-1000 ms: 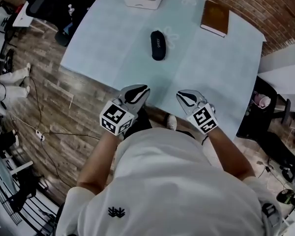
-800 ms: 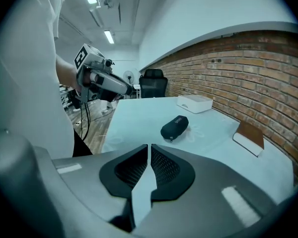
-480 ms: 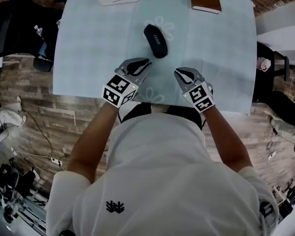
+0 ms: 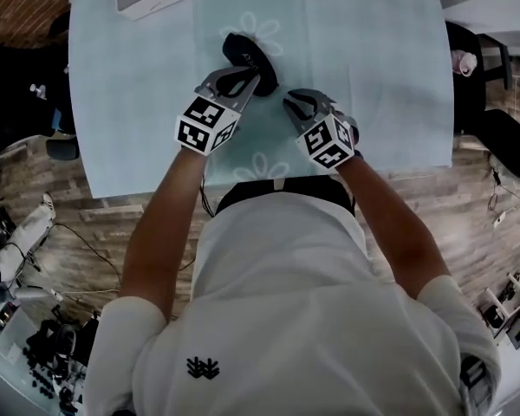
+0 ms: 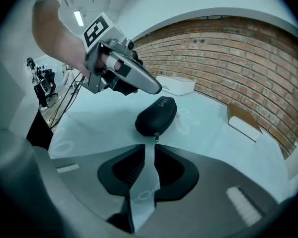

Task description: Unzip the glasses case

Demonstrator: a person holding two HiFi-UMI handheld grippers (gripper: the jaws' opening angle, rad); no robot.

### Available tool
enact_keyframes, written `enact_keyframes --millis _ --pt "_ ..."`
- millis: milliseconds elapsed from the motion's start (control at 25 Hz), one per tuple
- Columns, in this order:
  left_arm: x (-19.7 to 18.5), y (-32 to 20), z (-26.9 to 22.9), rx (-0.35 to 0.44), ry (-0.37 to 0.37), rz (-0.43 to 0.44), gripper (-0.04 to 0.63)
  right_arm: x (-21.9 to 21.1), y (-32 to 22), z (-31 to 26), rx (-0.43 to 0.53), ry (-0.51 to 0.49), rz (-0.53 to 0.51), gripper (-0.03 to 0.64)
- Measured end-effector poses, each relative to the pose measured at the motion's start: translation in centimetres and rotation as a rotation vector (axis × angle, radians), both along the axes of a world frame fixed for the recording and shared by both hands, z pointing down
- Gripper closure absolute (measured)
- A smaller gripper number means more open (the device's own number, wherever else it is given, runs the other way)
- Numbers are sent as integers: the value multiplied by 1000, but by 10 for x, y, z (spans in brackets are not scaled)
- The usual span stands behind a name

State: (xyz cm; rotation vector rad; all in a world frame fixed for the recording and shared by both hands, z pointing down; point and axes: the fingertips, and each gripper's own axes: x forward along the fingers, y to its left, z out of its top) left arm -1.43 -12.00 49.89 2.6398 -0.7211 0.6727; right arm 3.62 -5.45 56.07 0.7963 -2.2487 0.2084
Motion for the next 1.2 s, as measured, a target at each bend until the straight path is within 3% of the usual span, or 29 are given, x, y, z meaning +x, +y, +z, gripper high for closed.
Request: enact_keyframes --millis 600,1200 --pt "20 -20 27 -14 -54 76 535 -14 -26 19 -37 7 -228 546" --pt "19 -22 26 -17 -14 58 535 -5 -24 9 -62 -38 -177 612"
